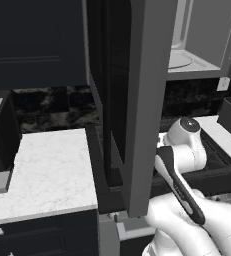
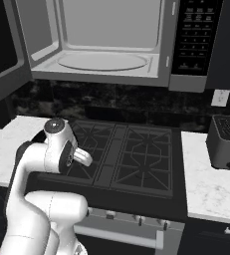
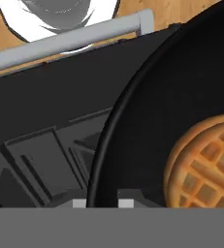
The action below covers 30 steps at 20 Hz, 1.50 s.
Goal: Open the microwave, place the bowl with waffle inside the microwave, then close the microwave door and turn it on.
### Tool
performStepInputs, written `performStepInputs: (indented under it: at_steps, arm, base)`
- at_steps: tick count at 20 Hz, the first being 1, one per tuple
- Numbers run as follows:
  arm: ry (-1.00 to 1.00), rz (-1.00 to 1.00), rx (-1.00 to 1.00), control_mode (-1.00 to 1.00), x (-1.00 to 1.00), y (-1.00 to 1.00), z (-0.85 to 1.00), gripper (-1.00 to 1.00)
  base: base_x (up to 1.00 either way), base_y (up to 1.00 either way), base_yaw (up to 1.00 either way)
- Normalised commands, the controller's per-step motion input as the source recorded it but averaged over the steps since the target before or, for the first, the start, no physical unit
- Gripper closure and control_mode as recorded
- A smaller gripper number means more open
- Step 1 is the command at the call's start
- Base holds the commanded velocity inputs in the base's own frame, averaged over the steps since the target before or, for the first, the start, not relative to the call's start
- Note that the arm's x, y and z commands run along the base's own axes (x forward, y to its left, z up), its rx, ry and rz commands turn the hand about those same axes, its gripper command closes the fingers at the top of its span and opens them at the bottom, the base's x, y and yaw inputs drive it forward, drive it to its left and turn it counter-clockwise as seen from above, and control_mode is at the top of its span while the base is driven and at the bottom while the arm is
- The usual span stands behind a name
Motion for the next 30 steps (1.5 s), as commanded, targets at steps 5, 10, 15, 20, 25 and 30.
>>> performStepInputs:
  at_steps: [5,10,15,20,25,30]
  arm:
    - [0.01,0.00,-0.20,-1.00,-0.55,-1.00,0.45,1.00]
    - [0.16,-0.02,-0.02,-1.00,-0.42,-0.99,0.72,1.00]
    - [0.05,-0.20,0.22,-1.00,-0.34,-0.61,0.87,1.00]
    - [-0.10,-0.30,0.27,-1.00,-0.41,-0.12,0.98,1.00]
    - [-0.01,-0.43,0.21,-1.00,-0.63,0.00,0.75,1.00]
    - [-0.27,-0.54,0.28,-1.00,-0.39,0.00,0.67,1.00]
  base:
    - [0.00,0.00,0.00]
    - [0.00,0.00,0.00]
    - [0.00,0.00,0.00]
    - [0.00,0.00,0.00]
    - [0.00,0.00,0.00]
    - [0.00,0.00,0.00]
